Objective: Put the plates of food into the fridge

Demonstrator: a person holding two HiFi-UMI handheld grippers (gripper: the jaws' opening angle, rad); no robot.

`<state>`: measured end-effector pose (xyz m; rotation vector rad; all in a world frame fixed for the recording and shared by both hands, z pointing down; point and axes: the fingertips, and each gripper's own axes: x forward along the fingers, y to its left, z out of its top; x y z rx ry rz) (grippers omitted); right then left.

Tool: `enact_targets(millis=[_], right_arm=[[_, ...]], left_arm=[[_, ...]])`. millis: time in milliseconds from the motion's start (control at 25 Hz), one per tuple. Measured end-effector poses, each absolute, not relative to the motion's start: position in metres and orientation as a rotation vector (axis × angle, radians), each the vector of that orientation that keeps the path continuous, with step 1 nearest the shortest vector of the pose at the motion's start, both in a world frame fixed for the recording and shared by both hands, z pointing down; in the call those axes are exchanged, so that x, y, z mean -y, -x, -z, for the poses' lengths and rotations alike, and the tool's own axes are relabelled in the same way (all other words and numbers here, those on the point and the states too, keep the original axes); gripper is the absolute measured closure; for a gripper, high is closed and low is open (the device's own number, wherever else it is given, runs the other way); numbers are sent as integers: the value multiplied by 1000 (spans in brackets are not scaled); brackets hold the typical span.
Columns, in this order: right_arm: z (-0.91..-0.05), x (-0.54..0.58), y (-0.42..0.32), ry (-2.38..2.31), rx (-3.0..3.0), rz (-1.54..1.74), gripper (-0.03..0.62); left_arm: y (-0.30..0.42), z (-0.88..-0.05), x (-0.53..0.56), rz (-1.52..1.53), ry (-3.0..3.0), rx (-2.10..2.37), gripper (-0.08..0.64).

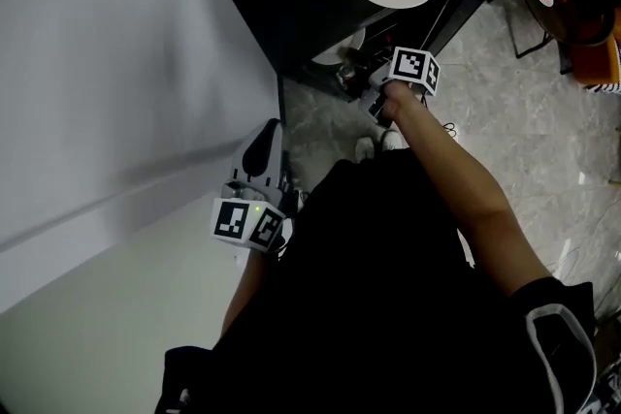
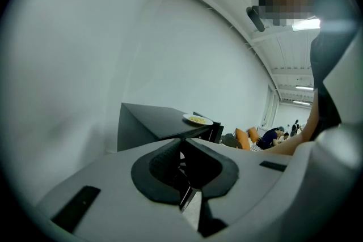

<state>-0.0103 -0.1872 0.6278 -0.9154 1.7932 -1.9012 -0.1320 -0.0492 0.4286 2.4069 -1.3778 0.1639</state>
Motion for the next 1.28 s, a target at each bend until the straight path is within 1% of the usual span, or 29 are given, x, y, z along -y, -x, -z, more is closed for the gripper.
enact_targets(millis=[400, 1280], right_arm=[[-641, 196, 13, 938, -1755, 1911, 558], [-647, 224, 23, 971, -1772, 1893, 558]], left_arm=[[114, -426, 59, -179, -2435, 1311, 523], [113, -432, 52, -195, -2392, 1349, 523]])
